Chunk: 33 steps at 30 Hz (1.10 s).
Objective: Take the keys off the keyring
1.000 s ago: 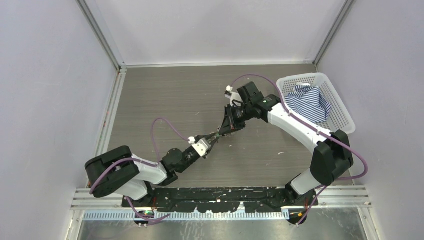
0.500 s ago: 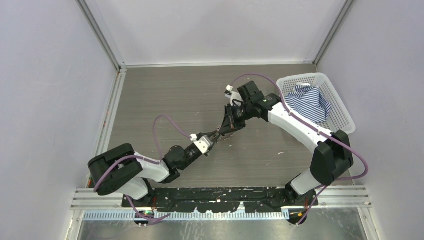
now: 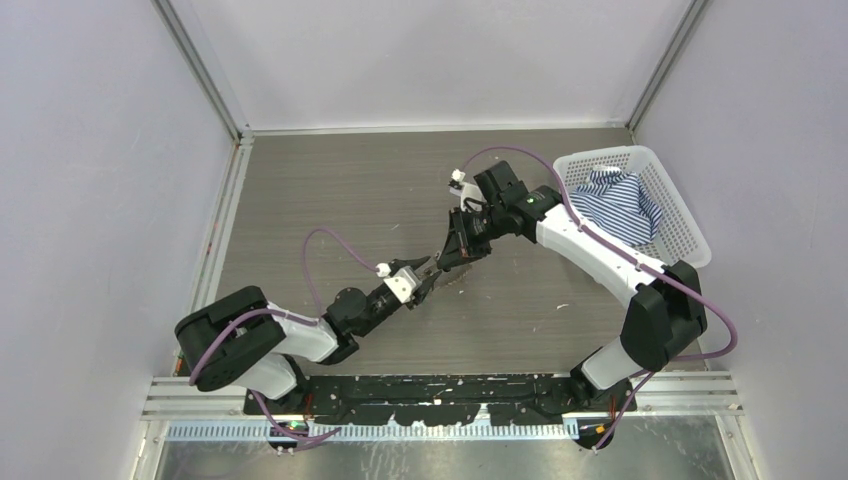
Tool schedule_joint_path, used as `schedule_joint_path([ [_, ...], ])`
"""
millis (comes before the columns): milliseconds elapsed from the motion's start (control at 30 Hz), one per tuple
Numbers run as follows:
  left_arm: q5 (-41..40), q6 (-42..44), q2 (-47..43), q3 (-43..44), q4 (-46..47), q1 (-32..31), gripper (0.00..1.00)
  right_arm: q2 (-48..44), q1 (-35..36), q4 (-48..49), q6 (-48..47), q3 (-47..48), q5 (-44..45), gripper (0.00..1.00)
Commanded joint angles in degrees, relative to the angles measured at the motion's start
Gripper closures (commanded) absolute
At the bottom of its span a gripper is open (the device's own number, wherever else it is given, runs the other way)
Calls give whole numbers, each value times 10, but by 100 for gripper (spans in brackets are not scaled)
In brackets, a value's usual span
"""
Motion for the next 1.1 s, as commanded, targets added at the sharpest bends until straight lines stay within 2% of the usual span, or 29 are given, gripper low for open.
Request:
schedule_joint_path([
  [0,47,-22,-8,6,38,12,57,-31,-3,7,1,28,-18,99],
  [600,97,-22,30,36,38,56,54,-39,-2,6,4,27,-21,99],
  [867,168,-41,46,41,38,64,52,-40,-2,3,3,32,-22,99],
  [1067,153,-35,57,44,38,64,52,-41,-1,1,3,34,-22,99],
])
